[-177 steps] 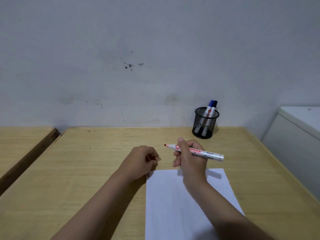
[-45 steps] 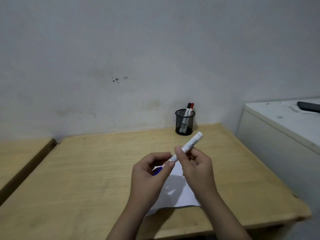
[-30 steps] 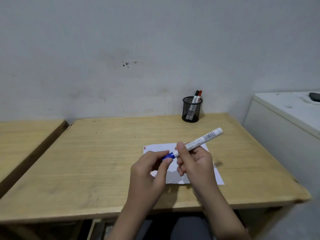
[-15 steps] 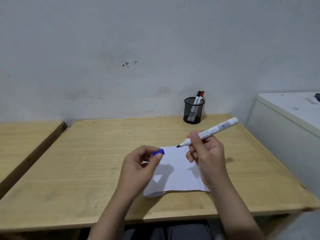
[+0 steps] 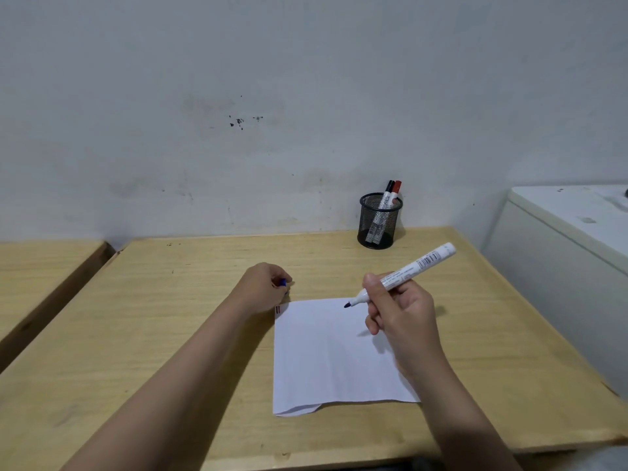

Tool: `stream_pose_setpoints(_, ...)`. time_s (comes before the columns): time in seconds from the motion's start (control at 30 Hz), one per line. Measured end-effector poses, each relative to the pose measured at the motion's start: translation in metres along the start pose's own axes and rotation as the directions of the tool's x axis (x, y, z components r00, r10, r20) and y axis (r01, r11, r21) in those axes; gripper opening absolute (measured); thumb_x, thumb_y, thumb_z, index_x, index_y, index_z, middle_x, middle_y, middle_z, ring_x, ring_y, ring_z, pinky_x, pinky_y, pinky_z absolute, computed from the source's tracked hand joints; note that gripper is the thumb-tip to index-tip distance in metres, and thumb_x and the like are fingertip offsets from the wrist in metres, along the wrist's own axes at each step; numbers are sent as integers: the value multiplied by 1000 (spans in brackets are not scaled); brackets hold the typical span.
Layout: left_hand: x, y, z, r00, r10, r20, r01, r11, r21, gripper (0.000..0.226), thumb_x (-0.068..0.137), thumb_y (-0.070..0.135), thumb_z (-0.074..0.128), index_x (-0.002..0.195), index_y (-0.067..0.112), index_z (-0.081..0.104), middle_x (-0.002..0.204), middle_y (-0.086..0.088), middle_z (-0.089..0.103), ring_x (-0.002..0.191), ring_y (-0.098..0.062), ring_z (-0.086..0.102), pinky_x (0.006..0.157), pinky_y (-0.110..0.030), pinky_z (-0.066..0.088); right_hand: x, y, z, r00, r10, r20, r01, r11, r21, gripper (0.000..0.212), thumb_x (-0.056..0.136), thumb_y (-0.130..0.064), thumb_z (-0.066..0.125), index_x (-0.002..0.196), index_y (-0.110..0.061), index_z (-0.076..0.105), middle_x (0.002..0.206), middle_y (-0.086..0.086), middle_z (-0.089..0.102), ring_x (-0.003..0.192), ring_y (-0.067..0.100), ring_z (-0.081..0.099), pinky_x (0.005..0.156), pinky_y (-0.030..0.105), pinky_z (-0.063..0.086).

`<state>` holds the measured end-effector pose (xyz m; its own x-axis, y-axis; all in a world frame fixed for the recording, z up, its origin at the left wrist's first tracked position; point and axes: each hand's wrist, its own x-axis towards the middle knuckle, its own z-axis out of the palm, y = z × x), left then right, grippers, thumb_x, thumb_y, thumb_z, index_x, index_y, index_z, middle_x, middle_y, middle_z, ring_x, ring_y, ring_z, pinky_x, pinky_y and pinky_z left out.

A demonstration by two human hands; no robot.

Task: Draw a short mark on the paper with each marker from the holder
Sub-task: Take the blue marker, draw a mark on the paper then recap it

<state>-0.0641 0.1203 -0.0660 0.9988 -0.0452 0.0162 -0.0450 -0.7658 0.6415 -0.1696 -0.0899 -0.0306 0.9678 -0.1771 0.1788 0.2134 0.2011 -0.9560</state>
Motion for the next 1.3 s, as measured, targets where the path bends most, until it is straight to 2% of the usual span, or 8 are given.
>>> stream_pose_setpoints(0.13,-10,-5,-6,1000,-32,2,32,994,-102,42,82,18,62,123,14,54,91,5,62,74,-2,59,61,-11,38,13,0,11,999,-24,32,25,999,-28,20,82,-18,69,68,-7,59,47,-2,50,39,12,41,39,26,38)
stream_pose_setpoints(0.3,-44,-18,-12,1000,21,5,-19,980,-198,49,76,32,71,121,20,55,100,8,60,92,-6,60,81,-20,49,28,10,37,994,24,108,-15,996,-84,27,76,-13,74,63,-10,51,43,-5,52,37,13,42,42,26,40)
stream_pose_setpoints(0.4,-60,-23,-12,995,73,69,-66,994,-91,71,58,51,77,120,26,53,109,12,52,102,-4,53,79,-17,42,41,25,56,978,139,158,-123,987,-106,26,75,-7,73,65,-13,49,61,9,60,43,12,52,52,33,51)
stream_pose_setpoints(0.47,-62,-24,-10,991,112,76,-108,993,-51,79,48,60,74,118,28,55,107,18,48,103,-3,51,84,-22,43,49,37,67,963,196,186,-177,977,-115,27,73,-5,73,64,-15,50,61,7,62,47,13,58,62,42,55)
stream_pose_setpoints(0.57,-61,-29,-7,989,138,48,-136,990,-32,79,46,65,72,115,31,56,106,23,45,105,-5,50,95,-34,44,53,55,75,949,235,211,-205,966,-155,29,72,-13,77,63,-15,49,53,0,63,48,15,60,58,39,54)
stream_pose_setpoints(0.67,-61,-33,-4,987,163,10,-163,987,0,72,46,67,70,109,35,56,104,25,45,103,-2,48,98,-35,36,50,70,72,958,234,165,-208,964,-163,31,75,-12,76,61,-11,48,50,6,62,47,19,60,52,33,52)
stream_pose_setpoints(0.9,-59,-38,-3,984,172,-39,-169,983,78,58,45,73,66,96,46,59,103,22,47,104,1,42,88,-31,20,50,79,74,968,201,150,-159,955,-251,32,78,-9,72,59,-10,46,52,12,61,48,20,65,47,28,51)
stream_pose_setpoints(1.3,-61,-37,-6,981,183,-59,-168,967,192,70,45,81,54,103,44,66,106,22,49,103,-2,41,87,-32,19,50,80,76,966,220,132,-167,930,-329,28,78,-9,72,62,-9,48,59,13,63,49,18,66,49,29,55)
